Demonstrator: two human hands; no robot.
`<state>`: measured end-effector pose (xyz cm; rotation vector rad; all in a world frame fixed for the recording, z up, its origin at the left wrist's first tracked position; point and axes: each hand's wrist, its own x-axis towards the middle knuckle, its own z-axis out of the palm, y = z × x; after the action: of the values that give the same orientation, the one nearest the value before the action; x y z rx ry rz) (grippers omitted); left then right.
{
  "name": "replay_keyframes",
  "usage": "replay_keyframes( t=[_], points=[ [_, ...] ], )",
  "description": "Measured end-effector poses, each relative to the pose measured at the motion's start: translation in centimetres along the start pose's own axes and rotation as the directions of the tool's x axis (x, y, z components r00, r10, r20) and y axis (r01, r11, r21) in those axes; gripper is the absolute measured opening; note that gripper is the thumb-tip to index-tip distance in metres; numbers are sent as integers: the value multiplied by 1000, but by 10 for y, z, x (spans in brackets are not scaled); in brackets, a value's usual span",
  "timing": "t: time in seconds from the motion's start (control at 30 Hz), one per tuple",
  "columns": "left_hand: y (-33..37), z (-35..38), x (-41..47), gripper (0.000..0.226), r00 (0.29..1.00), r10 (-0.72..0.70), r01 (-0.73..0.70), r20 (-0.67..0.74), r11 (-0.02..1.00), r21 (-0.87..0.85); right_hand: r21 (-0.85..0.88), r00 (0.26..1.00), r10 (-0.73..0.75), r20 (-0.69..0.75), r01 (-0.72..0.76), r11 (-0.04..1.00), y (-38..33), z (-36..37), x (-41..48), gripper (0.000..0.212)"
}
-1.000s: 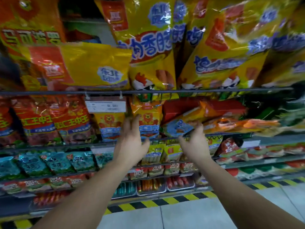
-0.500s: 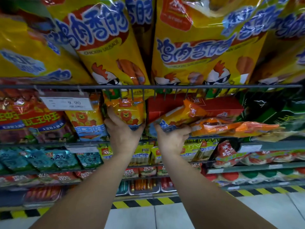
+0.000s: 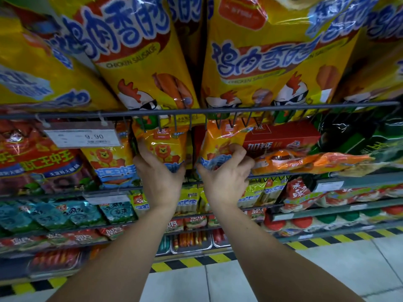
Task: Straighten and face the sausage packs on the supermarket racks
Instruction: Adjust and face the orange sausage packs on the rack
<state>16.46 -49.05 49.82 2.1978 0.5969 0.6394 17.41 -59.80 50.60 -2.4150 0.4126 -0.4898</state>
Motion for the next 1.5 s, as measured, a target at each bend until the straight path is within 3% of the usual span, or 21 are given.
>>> replay_keyframes(
  t=[0.2, 0.4, 0.47, 0.53, 0.63, 0.7, 0.83, 0.97, 1.07, 1.27, 1.4, 1.5],
  points=[
    [1, -14, -3, 106, 994, -29, 34, 106, 999, -42, -261, 984, -52, 172, 97, 961, 6, 12, -1, 95],
    [8, -34, -16, 89, 990, -5, -5, 140, 997, 73, -280, 969, -42, 245, 112, 954, 16, 10, 6, 99],
    [12, -40, -21, 66, 990, 125, -133, 58, 980, 149, -276, 967, -49, 252, 120, 954, 16, 9, 6, 99],
    [21, -43, -25, 38, 949, 312, -315, 43, 942, 119, -252, 972, -80, 220, 136, 958, 18, 7, 4, 95],
    [44, -34, -28, 13, 812, 511, -521, 282, 852, -44, -154, 970, -176, 168, 202, 967, 25, 2, 2, 62],
    [55, -21, -26, 20, 731, 536, -558, 423, 826, -81, -77, 952, -263, 159, 277, 958, 34, -1, 3, 52],
    [70, -1, -12, 30, 762, 427, -481, 486, 876, -16, 70, 870, -390, 301, 388, 919, 62, -14, 3, 77],
    [85, 10, -2, 32, 773, 359, -476, 523, 873, 105, 48, 885, -443, 142, 441, 896, 95, -40, -6, 45],
    [88, 17, -2, 38, 753, 354, -507, 554, 849, 147, 85, 932, -363, 2, 361, 929, 127, -58, -12, 32],
    [83, 19, -4, 37, 744, 395, -546, 539, 825, 149, 84, 936, -323, -142, 337, 938, 151, -77, 12, 37],
    [79, 19, -12, 47, 755, 393, -566, 525, 795, 218, 94, 969, -150, -196, 171, 981, 159, -90, 34, 39],
    [76, 22, -29, 53, 759, 471, -608, 450, 760, 230, 124, 971, -131, -202, 158, 980, 168, -98, 45, 51]
  ],
)
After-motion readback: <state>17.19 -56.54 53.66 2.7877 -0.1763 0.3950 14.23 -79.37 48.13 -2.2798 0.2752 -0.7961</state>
